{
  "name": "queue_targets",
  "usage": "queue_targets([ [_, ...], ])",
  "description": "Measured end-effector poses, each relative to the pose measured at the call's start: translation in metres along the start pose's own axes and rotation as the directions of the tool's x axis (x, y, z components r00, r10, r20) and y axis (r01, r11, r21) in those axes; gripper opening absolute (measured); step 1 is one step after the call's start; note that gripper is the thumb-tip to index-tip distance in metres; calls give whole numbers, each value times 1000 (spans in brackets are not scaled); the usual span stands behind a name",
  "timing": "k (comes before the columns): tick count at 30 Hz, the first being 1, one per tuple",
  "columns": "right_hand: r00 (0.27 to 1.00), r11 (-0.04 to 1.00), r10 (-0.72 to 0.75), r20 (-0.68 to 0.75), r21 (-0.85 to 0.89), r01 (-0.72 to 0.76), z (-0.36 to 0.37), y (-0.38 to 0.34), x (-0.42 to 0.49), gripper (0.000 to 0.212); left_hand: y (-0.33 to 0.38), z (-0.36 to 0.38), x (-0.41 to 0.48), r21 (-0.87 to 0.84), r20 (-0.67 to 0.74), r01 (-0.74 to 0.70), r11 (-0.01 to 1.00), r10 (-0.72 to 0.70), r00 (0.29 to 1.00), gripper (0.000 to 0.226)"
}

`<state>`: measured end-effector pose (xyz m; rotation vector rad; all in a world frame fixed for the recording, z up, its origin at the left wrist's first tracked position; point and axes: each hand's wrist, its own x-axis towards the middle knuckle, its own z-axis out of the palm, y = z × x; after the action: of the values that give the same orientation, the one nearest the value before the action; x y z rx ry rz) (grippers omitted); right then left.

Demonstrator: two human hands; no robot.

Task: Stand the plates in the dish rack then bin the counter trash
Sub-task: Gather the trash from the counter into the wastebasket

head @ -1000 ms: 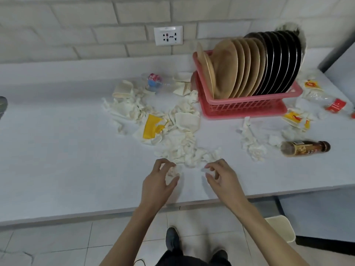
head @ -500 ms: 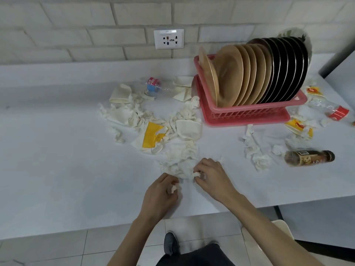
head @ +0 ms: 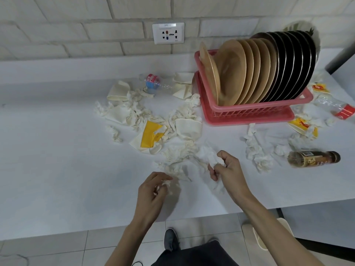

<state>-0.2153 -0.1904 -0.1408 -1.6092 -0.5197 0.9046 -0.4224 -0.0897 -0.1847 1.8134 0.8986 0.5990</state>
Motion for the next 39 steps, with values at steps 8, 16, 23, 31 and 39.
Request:
queue_targets([
  [8,985,983,134,109,112,-146,19,2,-5,47,9,-2,3,-97,-5,124,988,-125,992,20],
  [16,992,992,129,-3,11,-129,27,8,-14,40,0,-2,7,128,-20,103,987,-101,995,11],
  [23,980,980,183,78,-98,-175,21,13,-24,32,-8,8,26,557,154,-31,830,-67,986,45],
  [31,992,974,122,11,-193,-117,21,7,-30,55,-13,11,19,465,110,-86,881,39,993,25],
  [39,992,961,124,5,-251,-118,28,18,-22,21,-13,-11,12,204,-70,-62,977,78,995,23],
])
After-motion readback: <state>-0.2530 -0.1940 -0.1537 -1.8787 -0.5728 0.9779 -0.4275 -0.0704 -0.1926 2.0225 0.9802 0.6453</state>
